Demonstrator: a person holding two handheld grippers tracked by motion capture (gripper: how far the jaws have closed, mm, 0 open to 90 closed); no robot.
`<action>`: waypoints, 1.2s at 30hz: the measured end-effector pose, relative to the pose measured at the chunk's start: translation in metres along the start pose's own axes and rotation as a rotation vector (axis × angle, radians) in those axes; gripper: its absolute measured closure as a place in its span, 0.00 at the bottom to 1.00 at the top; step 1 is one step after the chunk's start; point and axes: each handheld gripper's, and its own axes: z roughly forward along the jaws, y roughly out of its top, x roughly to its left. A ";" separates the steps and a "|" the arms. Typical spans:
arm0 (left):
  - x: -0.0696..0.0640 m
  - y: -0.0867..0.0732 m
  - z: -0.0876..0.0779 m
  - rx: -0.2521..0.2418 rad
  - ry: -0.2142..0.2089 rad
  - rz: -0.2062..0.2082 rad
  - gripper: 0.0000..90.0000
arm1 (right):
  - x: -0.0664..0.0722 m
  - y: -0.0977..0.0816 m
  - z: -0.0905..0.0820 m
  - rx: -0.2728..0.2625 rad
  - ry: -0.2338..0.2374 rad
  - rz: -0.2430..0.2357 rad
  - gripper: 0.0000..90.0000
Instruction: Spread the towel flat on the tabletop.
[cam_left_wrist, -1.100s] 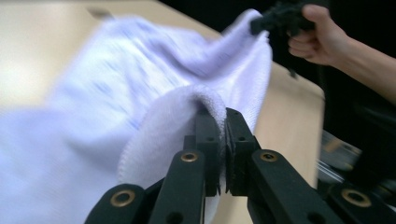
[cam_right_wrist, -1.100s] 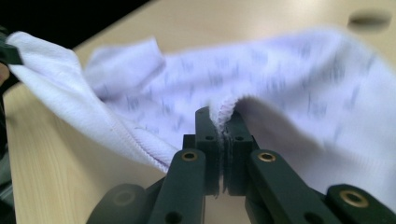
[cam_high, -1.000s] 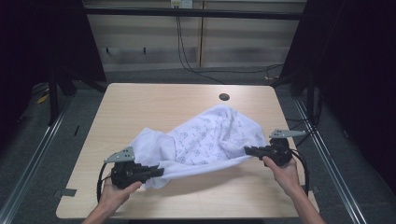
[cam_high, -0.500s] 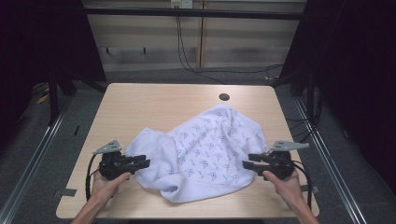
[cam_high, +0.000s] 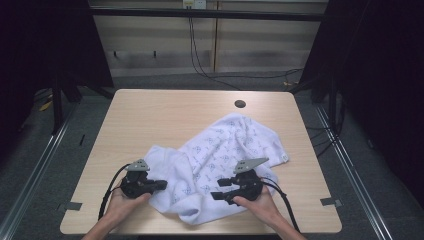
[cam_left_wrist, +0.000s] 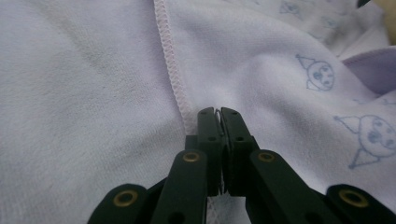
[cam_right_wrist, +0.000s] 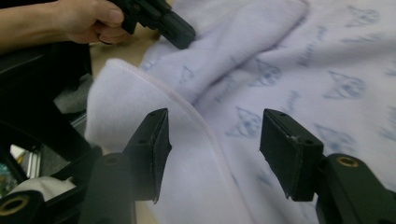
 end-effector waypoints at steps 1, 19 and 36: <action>-0.001 -0.002 0.000 0.003 -0.025 -0.011 0.97 | 0.009 0.003 0.011 0.003 0.040 -0.006 0.44; 0.018 0.009 -0.012 -0.120 0.092 -0.040 0.67 | 0.009 -0.010 0.041 0.164 0.039 -0.045 0.95; -0.024 0.010 0.015 0.038 0.027 0.153 1.00 | -0.062 -0.013 -0.033 0.012 -0.195 0.083 0.74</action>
